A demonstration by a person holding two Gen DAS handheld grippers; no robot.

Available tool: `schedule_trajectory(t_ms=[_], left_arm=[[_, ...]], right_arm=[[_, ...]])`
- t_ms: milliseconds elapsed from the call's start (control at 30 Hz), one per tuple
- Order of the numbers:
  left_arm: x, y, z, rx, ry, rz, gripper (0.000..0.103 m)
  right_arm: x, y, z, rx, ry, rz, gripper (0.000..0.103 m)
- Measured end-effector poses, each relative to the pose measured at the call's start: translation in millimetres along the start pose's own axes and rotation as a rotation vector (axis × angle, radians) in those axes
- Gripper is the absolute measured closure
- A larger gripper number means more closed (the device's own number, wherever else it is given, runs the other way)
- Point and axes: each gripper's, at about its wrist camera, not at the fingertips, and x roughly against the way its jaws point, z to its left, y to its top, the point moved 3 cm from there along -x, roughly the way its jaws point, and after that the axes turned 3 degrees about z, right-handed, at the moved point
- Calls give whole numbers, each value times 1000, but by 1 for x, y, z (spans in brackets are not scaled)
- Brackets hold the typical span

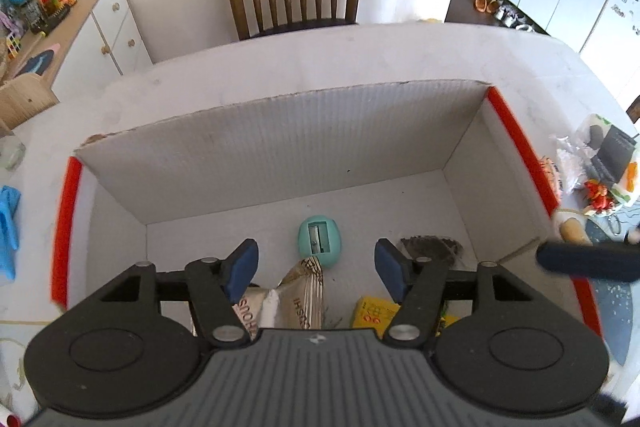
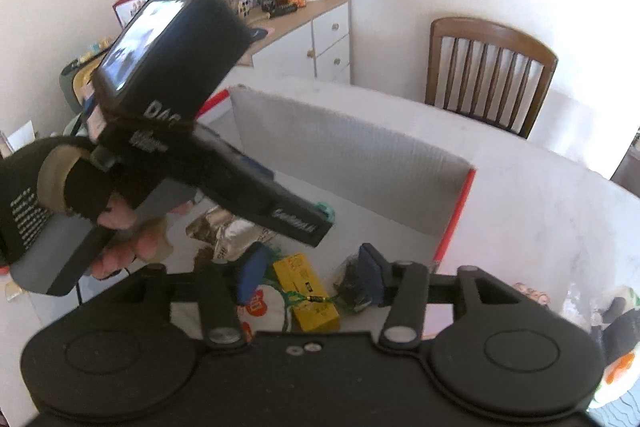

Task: Organize objects
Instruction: 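Lower the teal egg into the box and open the left tool while the right tool releases the black bag, then move the left tool to the bunny plush while the right tool approaches the white plastic bag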

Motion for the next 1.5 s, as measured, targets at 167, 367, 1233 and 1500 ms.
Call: schedule_trajectory(t_ms=[167,367,1233,1500], left_arm=[[28,-4,-4,3,15,-53,37],[62,-11,-10,34,19,-127,31],[145,-43,-109,35,-1,-330,4],[141,-42,-148,33,-18,-348,2]], right_arm=[[19,1,-6,-13,-8,-32,39],[34,12,-16,-36,4,-72,31],[127,-33,-101,-159,-20,-211,1],[149,-53,-141,-145,-72,-215,1]])
